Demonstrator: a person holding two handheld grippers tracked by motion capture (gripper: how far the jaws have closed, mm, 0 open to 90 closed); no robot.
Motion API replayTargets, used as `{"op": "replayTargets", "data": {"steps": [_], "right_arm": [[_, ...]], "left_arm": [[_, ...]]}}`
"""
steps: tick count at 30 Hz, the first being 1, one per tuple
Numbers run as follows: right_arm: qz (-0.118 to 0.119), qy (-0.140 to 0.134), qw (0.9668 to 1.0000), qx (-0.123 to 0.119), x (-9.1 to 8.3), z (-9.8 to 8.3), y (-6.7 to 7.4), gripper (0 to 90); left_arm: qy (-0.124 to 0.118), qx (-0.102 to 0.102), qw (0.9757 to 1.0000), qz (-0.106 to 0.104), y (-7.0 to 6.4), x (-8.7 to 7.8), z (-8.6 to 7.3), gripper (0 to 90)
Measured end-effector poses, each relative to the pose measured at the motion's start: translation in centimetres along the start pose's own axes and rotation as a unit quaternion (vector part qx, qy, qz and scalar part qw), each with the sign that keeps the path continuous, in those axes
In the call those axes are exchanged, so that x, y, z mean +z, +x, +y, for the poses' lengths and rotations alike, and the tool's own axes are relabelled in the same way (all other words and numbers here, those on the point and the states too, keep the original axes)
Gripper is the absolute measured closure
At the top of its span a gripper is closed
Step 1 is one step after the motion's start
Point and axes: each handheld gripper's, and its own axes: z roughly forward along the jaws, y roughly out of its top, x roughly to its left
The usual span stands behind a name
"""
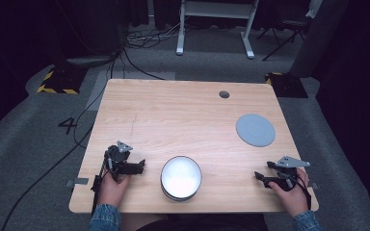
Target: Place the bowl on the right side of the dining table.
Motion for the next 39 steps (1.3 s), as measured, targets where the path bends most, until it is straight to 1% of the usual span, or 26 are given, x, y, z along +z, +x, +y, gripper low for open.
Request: {"op": "replayTargets", "data": {"steps": [22, 25, 26, 30, 32, 33, 34, 35, 38, 39], "right_arm": [[0.000, 0.002, 1.0000, 0.004, 0.01, 0.06, 0.06, 25.9], [-0.002, 0.002, 1.0000, 0.005, 0.08, 0.10, 0.19, 24.1], [-0.002, 0.002, 1.0000, 0.009, 0.09, 0.12, 0.27, 24.1], [-0.002, 0.003, 1.0000, 0.007, 0.10, 0.12, 0.27, 23.2], [-0.003, 0.006, 1.0000, 0.004, 0.13, 0.15, 0.31, 20.8], [-0.002, 0.007, 0.9999, 0.009, 0.23, 0.23, 0.48, 18.6], [-0.003, 0.008, 0.9999, 0.006, 0.27, 0.24, 0.49, 17.1], [-0.004, 0.009, 0.9999, 0.009, 0.34, 0.30, 0.62, 16.8], [0.000, 0.010, 0.9999, 0.008, 0.39, 0.42, 0.63, 17.5], [0.006, 0.013, 0.9998, 0.013, 0.30, 0.53, 0.66, 19.9]], "left_arm": [[0.001, -0.001, 1.0000, 0.000, -0.01, -0.01, 0.00, 3.3], [0.001, -0.001, 1.0000, 0.000, -0.01, -0.01, 0.00, 3.2], [0.001, -0.001, 1.0000, 0.000, -0.01, -0.01, 0.00, 3.2], [0.001, -0.001, 1.0000, 0.000, -0.01, -0.01, 0.00, 3.3], [0.000, 0.000, 1.0000, 0.001, 0.00, -0.01, 0.01, 3.3], [0.001, -0.001, 1.0000, 0.000, -0.01, -0.01, 0.00, 3.2], [0.001, -0.001, 1.0000, 0.000, -0.01, -0.01, 0.00, 3.3], [0.001, 0.000, 1.0000, 0.001, -0.01, -0.01, 0.00, 3.3], [0.000, 0.000, 1.0000, 0.001, 0.00, -0.01, 0.01, 3.3], [0.000, 0.000, 1.0000, 0.002, 0.00, -0.01, 0.01, 3.3]]}}
